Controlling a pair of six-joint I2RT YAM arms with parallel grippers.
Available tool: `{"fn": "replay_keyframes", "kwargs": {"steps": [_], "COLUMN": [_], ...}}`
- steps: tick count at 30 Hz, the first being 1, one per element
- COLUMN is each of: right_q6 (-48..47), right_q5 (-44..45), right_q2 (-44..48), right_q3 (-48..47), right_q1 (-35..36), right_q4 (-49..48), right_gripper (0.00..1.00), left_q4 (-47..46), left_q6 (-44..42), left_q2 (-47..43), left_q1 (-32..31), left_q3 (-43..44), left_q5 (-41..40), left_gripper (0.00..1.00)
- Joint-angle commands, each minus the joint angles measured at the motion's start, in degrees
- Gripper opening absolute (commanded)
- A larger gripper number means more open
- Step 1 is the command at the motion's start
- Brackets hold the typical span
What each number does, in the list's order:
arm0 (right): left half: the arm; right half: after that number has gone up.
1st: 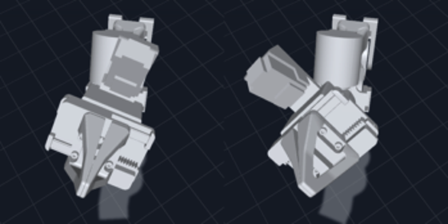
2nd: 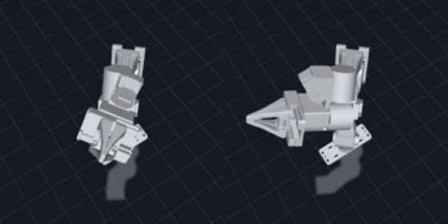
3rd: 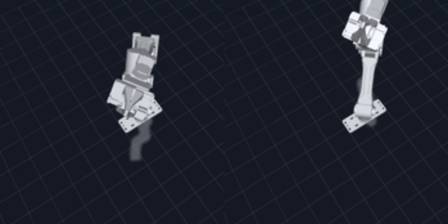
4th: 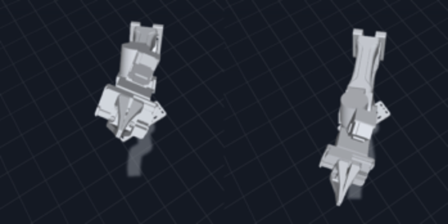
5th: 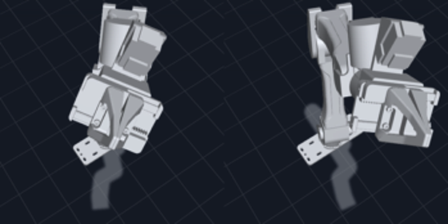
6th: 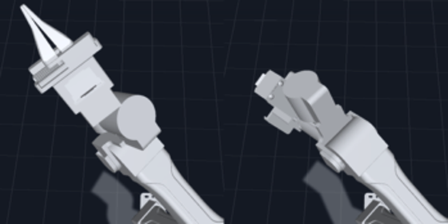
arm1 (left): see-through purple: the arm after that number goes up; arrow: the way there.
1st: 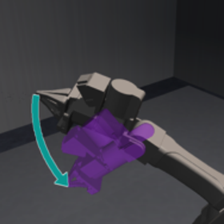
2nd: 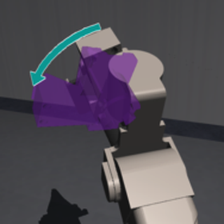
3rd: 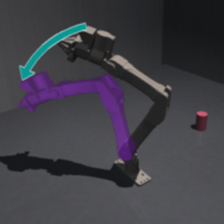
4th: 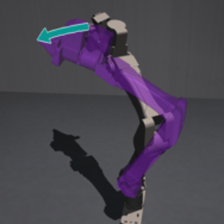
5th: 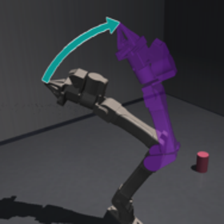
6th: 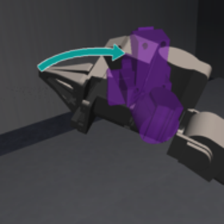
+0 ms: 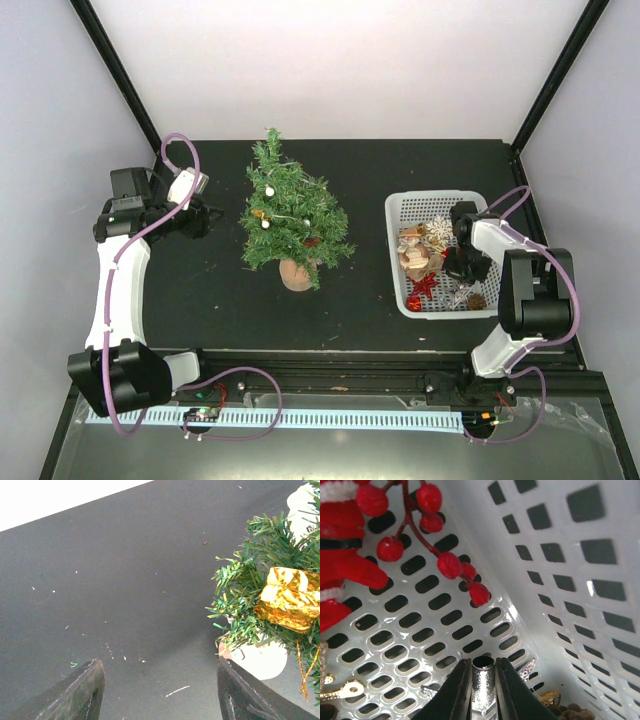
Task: Decorate the small christmas tree
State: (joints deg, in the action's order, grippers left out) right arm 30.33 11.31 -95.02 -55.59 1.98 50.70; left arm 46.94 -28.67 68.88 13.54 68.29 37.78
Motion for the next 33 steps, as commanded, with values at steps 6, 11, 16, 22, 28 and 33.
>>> {"fn": "replay_keyframes", "kwargs": {"steps": [6,11,16,22,28,33], "right_q6": [0.7,0.7,0.2,-0.2,0.6,1.8], "right_q5": [1.5,2.6,3.4,3.9,2.8,1.5], "right_q2": [-0.2,1.5,4.1,8.5,14.0,18.3], "right_q3": [0.8,-1.6,-4.4,-6.8,-10.4,-13.9], "right_q1": [0.6,0.6,0.7,0.7,1.2,1.9], "right_q4": [-0.4,1.6,4.5,7.7,11.4,15.1], "right_gripper": [0.05,0.01,0.01,0.01,0.01,0.01], "left_q4": [-1.3,-1.2,-0.6,2.4,6.0,8.7], "left_q6": [0.5,0.6,0.7,0.8,2.1,2.8], "left_q2": [-0.5,-0.8,-1.0,-2.3,-3.5,-4.2], "left_q1": [0.3,0.3,0.4,0.4,0.4,0.2], "left_q3": [0.1,1.0,3.6,8.6,17.5,25.5], "left_q5": [1.7,0.5,-0.6,-0.6,0.3,4.0], "left_gripper": [0.63,0.63,0.63,0.63,0.63,0.65]}}
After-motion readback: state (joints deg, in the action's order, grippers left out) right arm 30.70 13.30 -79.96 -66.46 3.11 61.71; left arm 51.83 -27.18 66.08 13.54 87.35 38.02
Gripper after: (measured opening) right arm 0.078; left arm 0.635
